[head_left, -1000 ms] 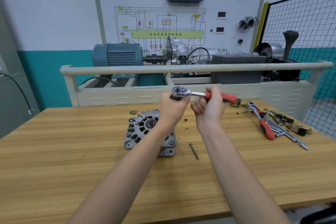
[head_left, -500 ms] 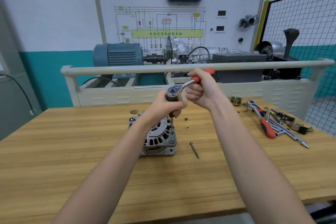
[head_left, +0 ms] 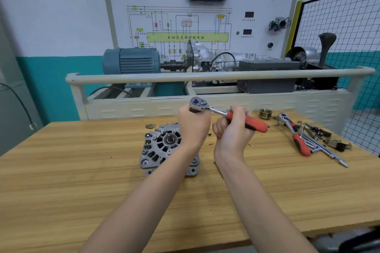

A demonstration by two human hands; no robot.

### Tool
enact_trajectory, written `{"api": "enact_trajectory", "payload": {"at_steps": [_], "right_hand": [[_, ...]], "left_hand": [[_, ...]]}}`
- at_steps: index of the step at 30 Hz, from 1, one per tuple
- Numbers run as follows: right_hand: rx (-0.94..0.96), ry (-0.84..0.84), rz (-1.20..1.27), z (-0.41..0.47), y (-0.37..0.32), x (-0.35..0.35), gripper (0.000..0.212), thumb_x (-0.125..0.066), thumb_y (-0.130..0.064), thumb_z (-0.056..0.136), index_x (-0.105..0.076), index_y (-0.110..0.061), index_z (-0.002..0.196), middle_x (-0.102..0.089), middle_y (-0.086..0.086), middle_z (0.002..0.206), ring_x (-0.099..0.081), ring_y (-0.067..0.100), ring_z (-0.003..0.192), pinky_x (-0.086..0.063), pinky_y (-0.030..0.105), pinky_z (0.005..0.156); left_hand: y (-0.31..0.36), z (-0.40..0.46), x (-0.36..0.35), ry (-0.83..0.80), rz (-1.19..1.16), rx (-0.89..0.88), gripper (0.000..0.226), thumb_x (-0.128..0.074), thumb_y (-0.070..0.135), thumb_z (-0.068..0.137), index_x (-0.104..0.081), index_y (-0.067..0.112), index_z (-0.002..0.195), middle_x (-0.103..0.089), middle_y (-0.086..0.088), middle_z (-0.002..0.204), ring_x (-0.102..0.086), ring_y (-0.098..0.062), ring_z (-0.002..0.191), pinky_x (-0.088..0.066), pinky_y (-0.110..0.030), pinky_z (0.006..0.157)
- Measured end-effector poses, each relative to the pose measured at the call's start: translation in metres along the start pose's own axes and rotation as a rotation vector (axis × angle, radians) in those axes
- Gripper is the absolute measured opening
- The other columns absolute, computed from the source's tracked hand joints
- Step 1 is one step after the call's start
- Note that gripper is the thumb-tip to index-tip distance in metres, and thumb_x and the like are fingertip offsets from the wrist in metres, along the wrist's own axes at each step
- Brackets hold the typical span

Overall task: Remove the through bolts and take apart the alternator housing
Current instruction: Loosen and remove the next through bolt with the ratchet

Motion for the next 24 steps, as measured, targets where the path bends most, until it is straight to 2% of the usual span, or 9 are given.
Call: {"api": "enact_trajectory", "payload": {"at_steps": [3, 7, 9, 11, 13, 15, 19, 21, 24], "right_hand": [[-0.156, -0.066, -0.057, 0.023, -0.006, -0.001, 0.050, -0.051, -0.009, 0.087, -0.037, -0.024, 0.041, -0.023, -0.008, 0.036, -0.017, 0.009, 0.032, -0.018, 0.017, 0.035], [-0.508, -0.365, -0.248, 0.063, -0.014, -0.018, 0.058, -0.042, -0.016, 0.092, -0.032, -0.024, 0.036, -0.019, -0.008, 0.032, -0.014, 0.007, 0.029, -0.014, 0.017, 0.033], [-0.591, -0.459, -0.291, 0.074, -0.013, -0.026, 0.059, -0.039, -0.015, 0.093, -0.029, -0.022, 0.035, -0.018, -0.007, 0.031, -0.013, 0.006, 0.028, -0.008, 0.019, 0.036], [-0.608, -0.474, -0.285, 0.076, -0.009, -0.031, 0.058, -0.039, -0.015, 0.092, -0.029, -0.022, 0.035, -0.018, -0.007, 0.031, -0.012, 0.006, 0.028, -0.007, 0.019, 0.037], [-0.581, -0.412, -0.240, 0.072, -0.006, -0.032, 0.057, -0.041, -0.013, 0.091, -0.030, -0.022, 0.036, -0.017, -0.007, 0.032, -0.012, 0.006, 0.028, -0.009, 0.018, 0.033], [-0.502, -0.277, -0.167, 0.062, -0.005, -0.027, 0.050, -0.042, -0.012, 0.090, -0.028, -0.022, 0.044, -0.016, -0.007, 0.033, -0.012, 0.007, 0.028, -0.012, 0.016, 0.031], [-0.157, 0.027, -0.046, 0.025, -0.005, -0.004, 0.036, -0.049, -0.007, 0.087, -0.031, -0.019, 0.058, -0.024, -0.008, 0.037, -0.018, 0.008, 0.032, -0.018, 0.018, 0.035], [-0.021, 0.056, -0.006, 0.003, -0.001, 0.003, 0.032, -0.050, -0.006, 0.088, -0.036, -0.018, 0.062, -0.027, -0.008, 0.038, -0.022, 0.008, 0.033, -0.021, 0.019, 0.037], [0.022, 0.007, 0.024, -0.007, 0.000, 0.005, 0.031, -0.052, -0.010, 0.082, -0.040, -0.023, 0.056, -0.027, -0.008, 0.039, -0.022, 0.009, 0.033, -0.022, 0.018, 0.038]], "left_hand": [[0.002, 0.002, 0.005, -0.140, 0.048, -0.025, 0.031, -0.059, -0.006, 0.075, -0.045, 0.012, 0.054, -0.042, 0.002, 0.049, -0.034, -0.010, 0.049, -0.030, -0.024, 0.048], [0.010, 0.009, 0.015, -0.542, 0.209, -0.071, 0.026, -0.062, -0.004, 0.076, -0.053, -0.002, 0.051, -0.052, -0.006, 0.044, -0.045, -0.012, 0.043, -0.039, -0.023, 0.051], [0.013, 0.014, 0.017, -0.715, 0.191, -0.045, 0.032, -0.063, -0.003, 0.079, -0.053, 0.005, 0.050, -0.050, -0.001, 0.042, -0.047, -0.014, 0.044, -0.041, -0.023, 0.052], [0.013, 0.016, 0.015, -0.796, 0.087, 0.026, 0.045, -0.061, -0.005, 0.083, -0.047, 0.016, 0.046, -0.042, 0.002, 0.040, -0.040, -0.015, 0.041, -0.036, -0.023, 0.047], [0.008, 0.015, 0.012, -0.739, 0.007, 0.061, 0.052, -0.056, -0.011, 0.084, -0.041, 0.019, 0.045, -0.035, 0.006, 0.040, -0.031, -0.010, 0.038, -0.029, -0.020, 0.043], [0.005, 0.012, 0.008, -0.584, 0.010, 0.028, 0.048, -0.053, -0.014, 0.082, -0.039, 0.016, 0.048, -0.035, 0.010, 0.039, -0.029, -0.006, 0.037, -0.027, -0.020, 0.044], [0.003, 0.005, 0.001, -0.192, 0.041, -0.041, 0.038, -0.057, -0.008, 0.079, -0.040, 0.016, 0.054, -0.038, 0.004, 0.049, -0.030, -0.006, 0.046, -0.028, -0.022, 0.046], [0.001, 0.001, -0.001, -0.048, 0.027, -0.034, 0.043, -0.058, -0.007, 0.078, -0.036, 0.018, 0.051, -0.035, 0.006, 0.047, -0.026, -0.005, 0.045, -0.024, -0.019, 0.043], [0.000, -0.004, -0.002, 0.004, -0.013, -0.020, 0.047, -0.058, -0.009, 0.077, -0.032, 0.019, 0.048, -0.031, 0.009, 0.044, -0.023, -0.006, 0.046, -0.022, -0.019, 0.043]]}}
Point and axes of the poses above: each hand's wrist, its own z-axis towards the middle knuckle, its own x-axis out of the back of the hand, y = z × x, the point moved 3 cm from there along z, towards the middle knuckle
